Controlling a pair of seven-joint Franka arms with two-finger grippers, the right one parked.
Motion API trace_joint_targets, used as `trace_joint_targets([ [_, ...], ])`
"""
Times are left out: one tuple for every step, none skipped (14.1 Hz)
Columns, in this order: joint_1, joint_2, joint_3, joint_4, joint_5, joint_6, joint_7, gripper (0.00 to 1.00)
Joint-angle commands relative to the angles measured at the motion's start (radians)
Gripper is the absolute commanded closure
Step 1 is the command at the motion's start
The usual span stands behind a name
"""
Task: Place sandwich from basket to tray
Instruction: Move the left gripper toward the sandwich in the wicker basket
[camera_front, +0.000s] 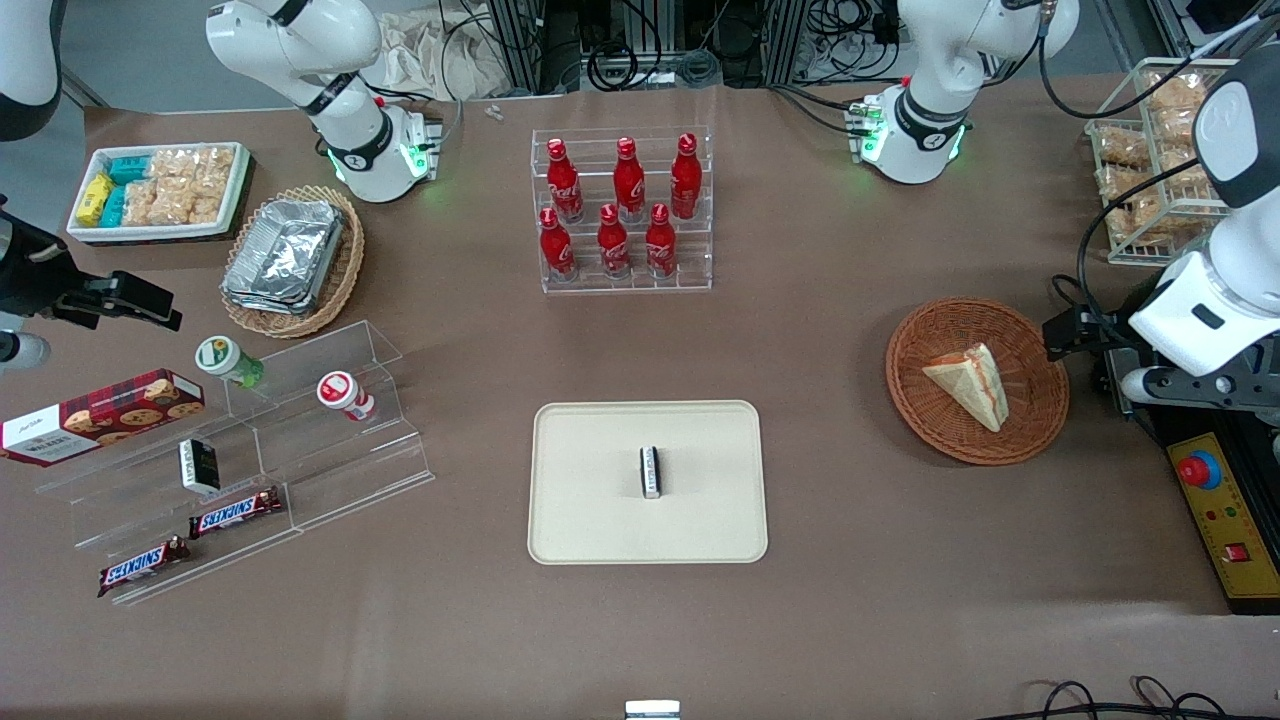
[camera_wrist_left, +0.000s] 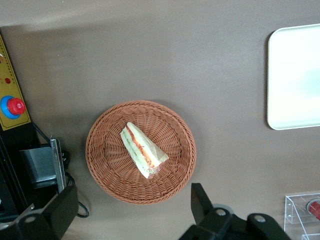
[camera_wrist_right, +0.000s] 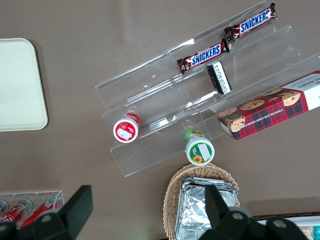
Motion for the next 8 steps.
trace_joint_targets([
  [0.005,0.026,0.006,0.042,-0.01,-0.028,0.004,0.0],
  [0.006,0.026,0.006,0.042,-0.009,-0.028,0.006,0.0],
  [0.006,0.028,0.006,0.042,-0.011,-0.028,0.006,0.0],
  [0.006,0.028,0.006,0.042,-0.011,-0.028,0.006,0.0],
  [0.006,0.029,0.007,0.038,-0.009,-0.028,0.004,0.0],
  [0.006,0.029,0.007,0.033,-0.016,-0.03,0.001,0.0],
  [0.008,0.029,0.007,0.022,-0.019,-0.03,0.001,0.0],
  [0.008,0.029,0.009,0.007,-0.022,-0.03,0.001,0.0],
])
